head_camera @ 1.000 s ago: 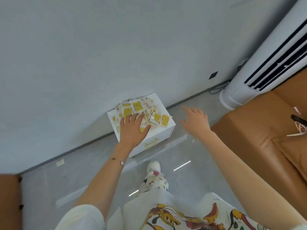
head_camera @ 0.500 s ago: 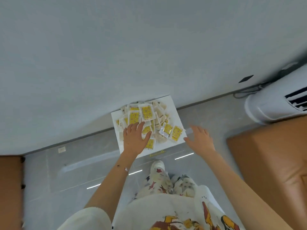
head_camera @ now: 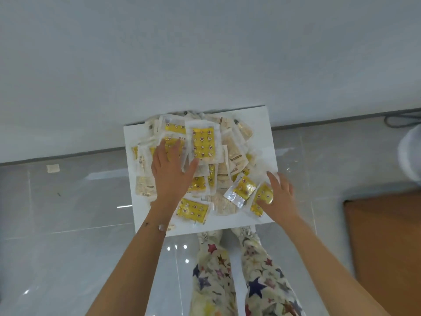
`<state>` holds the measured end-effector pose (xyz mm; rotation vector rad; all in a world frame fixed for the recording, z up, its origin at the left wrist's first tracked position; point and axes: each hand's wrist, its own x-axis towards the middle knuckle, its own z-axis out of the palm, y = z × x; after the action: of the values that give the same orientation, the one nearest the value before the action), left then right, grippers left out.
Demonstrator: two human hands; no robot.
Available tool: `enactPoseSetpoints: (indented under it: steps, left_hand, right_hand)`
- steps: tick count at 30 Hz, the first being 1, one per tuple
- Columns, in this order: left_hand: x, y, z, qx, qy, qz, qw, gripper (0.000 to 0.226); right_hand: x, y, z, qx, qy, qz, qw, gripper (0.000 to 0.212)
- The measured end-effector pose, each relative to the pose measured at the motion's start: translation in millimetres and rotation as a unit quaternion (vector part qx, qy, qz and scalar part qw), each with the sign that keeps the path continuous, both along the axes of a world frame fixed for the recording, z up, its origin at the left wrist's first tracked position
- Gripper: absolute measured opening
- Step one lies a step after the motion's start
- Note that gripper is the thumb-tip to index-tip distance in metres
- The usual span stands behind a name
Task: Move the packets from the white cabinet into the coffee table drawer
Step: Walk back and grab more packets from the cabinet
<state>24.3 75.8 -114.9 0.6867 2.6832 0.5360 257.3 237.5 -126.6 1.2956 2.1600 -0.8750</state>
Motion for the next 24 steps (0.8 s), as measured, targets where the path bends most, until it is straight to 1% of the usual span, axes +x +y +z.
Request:
enactPoseSetpoints:
  steps: [2,4,6,7,9,11,13,16,21,24]
  left_hand:
    - [2.5,6.1,-4.0,-0.001,-0.033,0.058,0.998,0.086]
    - [4.0,13.3,-5.2,0.004,-0.075,0.116,0.99,0.094]
    - [4.6,20.1,-6.0,0.007,-0.106,0.158,0.982,0.097]
    - [4.0,23.0,-6.0,0.004,-0.11,0.173,0.979,0.098]
    - [1.1,28.0,-5.0,-0.008,-0.11,0.194,0.975,0.103]
    - [-1.9,31.4,-4.1,-0.024,-0.117,0.203,0.972,0.106]
    - [-5.6,32.4,-3.7,-0.036,-0.119,0.2,0.972,0.105]
    - [-8.5,29.3,-2.0,-0.038,-0.116,0.19,0.974,0.1]
    - [-7.8,24.0,-4.1,-0.046,-0.113,0.165,0.979,0.09]
    - [-7.5,24.6,-5.5,-0.039,-0.118,0.162,0.979,0.086]
  right_hand:
    - [-7.3,-2.1,-9.2,0.01,-0.018,0.018,1.0,0.095]
    - [-10.2,-2.8,-12.3,0.042,-0.026,0.019,0.999,0.097]
    - [-9.3,-1.1,-13.5,0.06,-0.03,0.021,0.998,0.093]
    - [-8.1,0.5,-14.1,0.053,-0.027,0.014,0.998,0.089]
    - [-5.9,2.1,-14.6,0.01,-0.006,-0.032,0.999,0.081]
    - [-3.7,1.3,-14.6,-0.001,0.006,-0.054,0.999,0.073]
    - [-0.5,0.3,-16.6,0.029,0.006,-0.036,0.999,0.068]
    - [2.5,2.1,-18.2,0.041,0.017,-0.024,0.999,0.063]
    - [5.9,14.1,-10.5,0.033,0.045,-0.053,0.997,0.052]
    - [5.4,13.9,-3.9,-0.043,0.114,-0.116,0.986,0.044]
